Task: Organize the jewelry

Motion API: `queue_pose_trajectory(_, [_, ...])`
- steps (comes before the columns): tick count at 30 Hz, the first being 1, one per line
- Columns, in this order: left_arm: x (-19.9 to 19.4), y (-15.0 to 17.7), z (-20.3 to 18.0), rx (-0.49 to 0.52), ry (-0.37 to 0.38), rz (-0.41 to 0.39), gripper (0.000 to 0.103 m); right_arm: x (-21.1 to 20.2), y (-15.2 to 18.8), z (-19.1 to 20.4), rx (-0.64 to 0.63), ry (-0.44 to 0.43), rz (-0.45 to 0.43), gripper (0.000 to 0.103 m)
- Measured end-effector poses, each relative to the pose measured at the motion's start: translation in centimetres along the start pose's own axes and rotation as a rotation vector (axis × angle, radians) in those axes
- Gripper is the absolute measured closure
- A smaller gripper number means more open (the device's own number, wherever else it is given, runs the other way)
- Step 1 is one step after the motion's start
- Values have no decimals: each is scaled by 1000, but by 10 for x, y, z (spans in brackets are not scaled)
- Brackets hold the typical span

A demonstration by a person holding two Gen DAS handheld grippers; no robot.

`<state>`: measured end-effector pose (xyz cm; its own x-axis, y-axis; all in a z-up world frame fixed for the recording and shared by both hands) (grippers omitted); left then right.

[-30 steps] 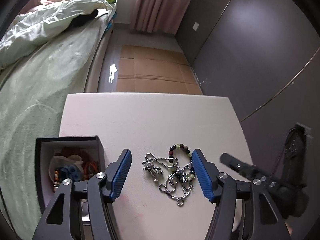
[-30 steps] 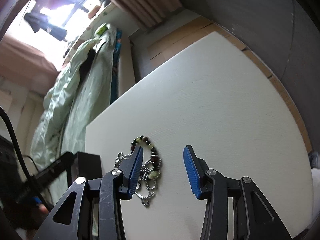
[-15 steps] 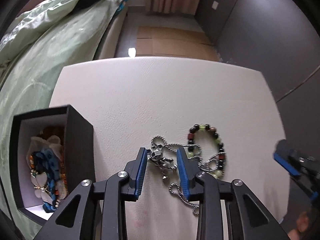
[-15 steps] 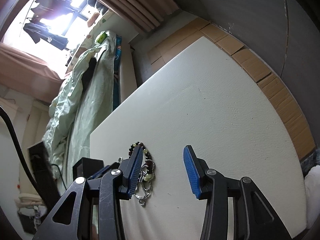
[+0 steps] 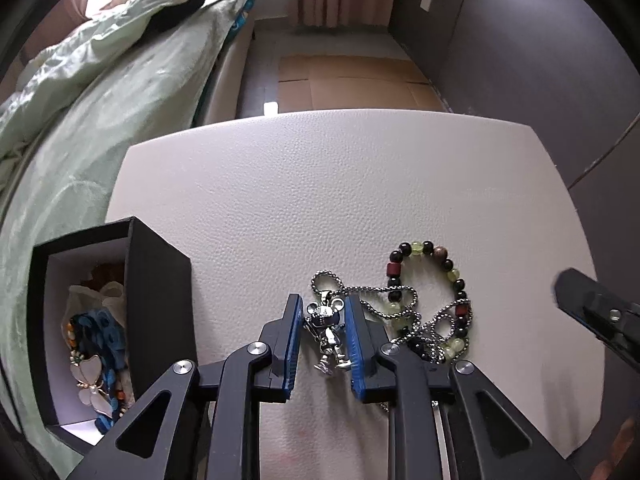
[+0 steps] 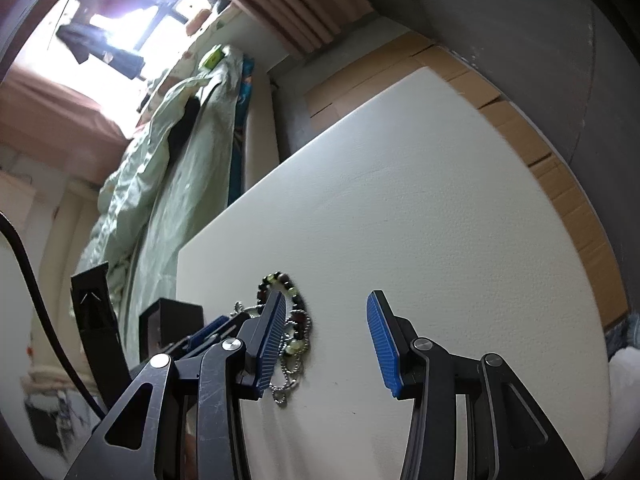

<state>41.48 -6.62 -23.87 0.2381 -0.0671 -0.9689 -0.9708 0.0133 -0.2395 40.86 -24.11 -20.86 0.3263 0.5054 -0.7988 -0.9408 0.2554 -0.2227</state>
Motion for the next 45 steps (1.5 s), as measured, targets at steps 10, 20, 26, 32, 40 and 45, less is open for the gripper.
queue_pose_trajectory(10, [-49,-4,9,-8,138,-76,81,23,2,30,-106,33,50,59])
queue_pose_trajectory(20, [-131,-2,20,1,189,-217,81,46,-3,40,-185,127,89,59])
queue_pose_trajectory(26, [-170,-4,27,12,181,-285,82,59,-1,48,-257,208,111,59])
queue_pose_trajectory(32, [-199,-8,41,3,161,-336,82,70,-4,53,-310,284,120,61])
queue_pose_trajectory(40, [-241,-8,55,-3,146,-384,82,61,0,46,-297,254,129,94])
queue_pose_trajectory(45, [-273,-7,63,-10,143,-430,82,31,3,52,-265,148,63,94])
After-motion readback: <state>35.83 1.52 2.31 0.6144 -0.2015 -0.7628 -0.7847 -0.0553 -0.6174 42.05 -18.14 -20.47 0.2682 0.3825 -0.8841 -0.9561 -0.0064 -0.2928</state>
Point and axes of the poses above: each gripper's, at about its wrist camera, not at the fingertips, and x roughly the way its jaws point, z to its left, y to its underside, the point moved 6 cm from there along x, roughly the way its jaws point, and after that the axes turned 8 degrees about z, right-handed, at the moved point
